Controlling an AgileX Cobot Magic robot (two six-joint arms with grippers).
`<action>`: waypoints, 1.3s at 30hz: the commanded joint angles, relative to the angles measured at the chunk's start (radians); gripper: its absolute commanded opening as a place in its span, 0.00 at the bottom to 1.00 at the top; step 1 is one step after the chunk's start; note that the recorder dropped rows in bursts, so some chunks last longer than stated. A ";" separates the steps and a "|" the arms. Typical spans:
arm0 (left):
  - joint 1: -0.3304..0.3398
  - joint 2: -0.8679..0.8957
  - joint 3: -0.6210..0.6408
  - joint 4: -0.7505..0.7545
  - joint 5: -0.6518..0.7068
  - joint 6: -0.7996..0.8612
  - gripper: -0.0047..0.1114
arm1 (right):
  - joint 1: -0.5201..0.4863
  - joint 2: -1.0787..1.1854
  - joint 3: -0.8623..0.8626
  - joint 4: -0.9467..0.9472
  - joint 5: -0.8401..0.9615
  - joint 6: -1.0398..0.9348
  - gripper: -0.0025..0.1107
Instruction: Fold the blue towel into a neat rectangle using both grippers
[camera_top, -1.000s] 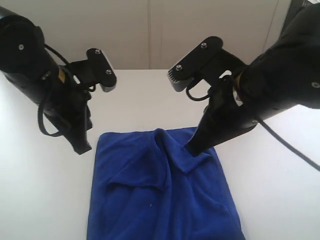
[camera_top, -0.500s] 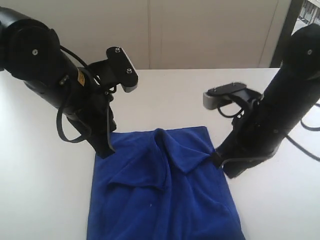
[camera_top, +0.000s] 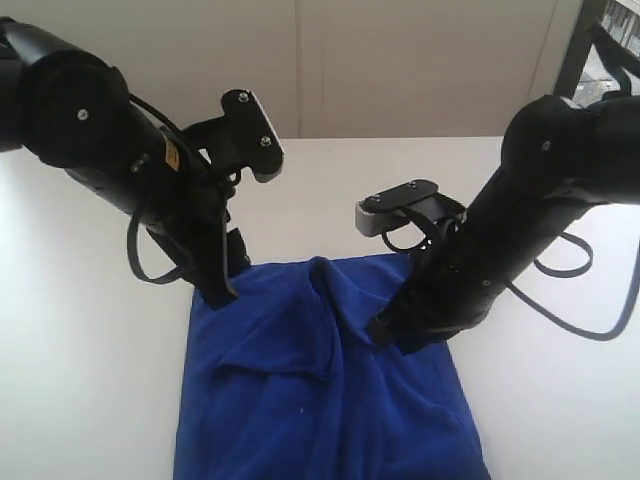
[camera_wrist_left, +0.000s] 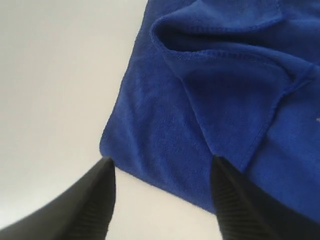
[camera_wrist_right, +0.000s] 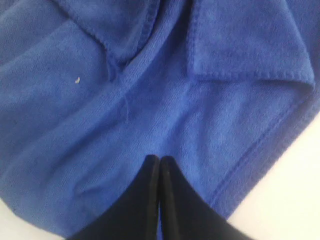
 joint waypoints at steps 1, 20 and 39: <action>-0.001 0.091 -0.004 -0.045 -0.065 0.010 0.57 | 0.020 0.023 0.003 0.011 -0.078 -0.013 0.02; -0.117 0.285 -0.004 -0.236 -0.192 0.028 0.53 | 0.020 0.256 0.003 -0.022 -0.217 -0.018 0.02; -0.142 0.376 -0.004 -0.218 -0.141 0.051 0.53 | 0.018 0.254 0.003 -0.046 -0.236 -0.016 0.02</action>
